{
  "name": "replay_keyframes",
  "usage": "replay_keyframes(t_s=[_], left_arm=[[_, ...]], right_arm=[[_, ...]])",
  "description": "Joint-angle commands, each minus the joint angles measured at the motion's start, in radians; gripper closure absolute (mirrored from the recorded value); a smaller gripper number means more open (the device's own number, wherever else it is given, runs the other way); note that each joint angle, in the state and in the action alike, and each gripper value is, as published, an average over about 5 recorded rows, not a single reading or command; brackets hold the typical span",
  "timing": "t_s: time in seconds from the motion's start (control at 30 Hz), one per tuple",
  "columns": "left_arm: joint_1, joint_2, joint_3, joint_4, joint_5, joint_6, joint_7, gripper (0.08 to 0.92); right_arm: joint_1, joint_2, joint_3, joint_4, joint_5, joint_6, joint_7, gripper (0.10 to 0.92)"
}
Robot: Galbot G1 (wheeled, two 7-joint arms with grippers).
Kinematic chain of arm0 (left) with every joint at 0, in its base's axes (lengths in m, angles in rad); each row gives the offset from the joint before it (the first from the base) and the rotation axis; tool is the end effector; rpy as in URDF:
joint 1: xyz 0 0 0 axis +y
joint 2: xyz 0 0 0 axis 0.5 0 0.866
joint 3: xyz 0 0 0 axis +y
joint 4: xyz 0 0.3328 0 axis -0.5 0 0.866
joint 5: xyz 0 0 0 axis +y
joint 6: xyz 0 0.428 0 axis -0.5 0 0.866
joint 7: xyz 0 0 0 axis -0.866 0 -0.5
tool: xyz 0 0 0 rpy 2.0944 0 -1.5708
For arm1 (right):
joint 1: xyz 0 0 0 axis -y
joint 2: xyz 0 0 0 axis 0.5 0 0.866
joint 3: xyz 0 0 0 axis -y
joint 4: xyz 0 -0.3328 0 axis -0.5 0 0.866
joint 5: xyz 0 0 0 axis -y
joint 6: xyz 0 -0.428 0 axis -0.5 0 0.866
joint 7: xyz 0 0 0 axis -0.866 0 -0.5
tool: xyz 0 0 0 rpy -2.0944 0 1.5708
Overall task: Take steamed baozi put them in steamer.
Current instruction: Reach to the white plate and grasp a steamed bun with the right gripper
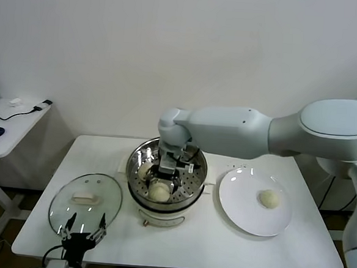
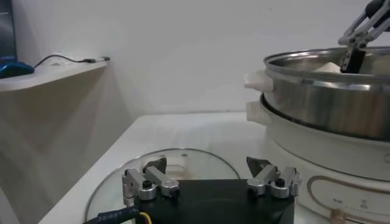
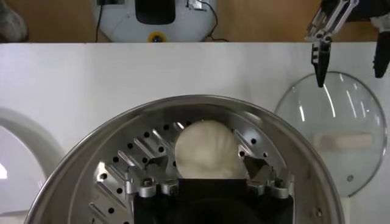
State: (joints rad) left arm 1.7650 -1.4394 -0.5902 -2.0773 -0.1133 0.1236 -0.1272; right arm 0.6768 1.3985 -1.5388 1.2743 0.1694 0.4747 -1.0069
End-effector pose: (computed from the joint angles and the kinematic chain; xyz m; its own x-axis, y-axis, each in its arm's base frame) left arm 0.2018 0.0411 -0.3366 -0.9397 -0.1252 0.3182 -0.1074 0.9915 0.0729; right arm 0.5364 0.2770 -0.1127 0.0530 -0.1629 0.9852 -0.0889 -0.9835 -0.1578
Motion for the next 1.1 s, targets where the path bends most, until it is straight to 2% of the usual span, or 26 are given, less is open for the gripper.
replay_keyframes(t_s=[0.03,0.2,0.33,0.47,0.7,0.9,1.1], left_arm=[[0.002,0.001,0.002,-0.002,0.002,0.001,0.001,0.177],[-0.001,0.003,0.004,-0.004,0.003,0.0,0.002,0.177],[-0.007,0.005,0.003,-0.005,0.008,-0.002,0.002,0.177],[-0.009,0.007,0.0,-0.002,0.011,-0.005,0.002,0.177],[-0.013,0.005,0.001,-0.002,0.005,0.005,0.007,0.177],[-0.007,0.0,0.0,0.001,0.011,0.008,0.008,0.177],[0.003,-0.008,0.0,0.001,0.021,0.007,0.009,0.177]], right_arm=[[0.111,-0.051,0.002,-0.023,0.156,0.006,-0.078,0.203],[0.268,-0.186,-0.123,-0.075,0.426,-0.137,-0.113,0.203],[0.351,-0.357,-0.25,-0.062,0.474,-0.34,-0.076,0.203],[0.354,-0.532,-0.336,-0.004,0.464,-0.515,-0.048,0.202],[0.174,-0.752,-0.292,-0.01,0.332,-0.62,-0.006,0.203],[-0.031,-0.8,-0.147,-0.074,0.228,-0.633,0.005,0.202],[-0.229,-0.78,0.017,-0.138,0.169,-0.643,0.018,0.203]])
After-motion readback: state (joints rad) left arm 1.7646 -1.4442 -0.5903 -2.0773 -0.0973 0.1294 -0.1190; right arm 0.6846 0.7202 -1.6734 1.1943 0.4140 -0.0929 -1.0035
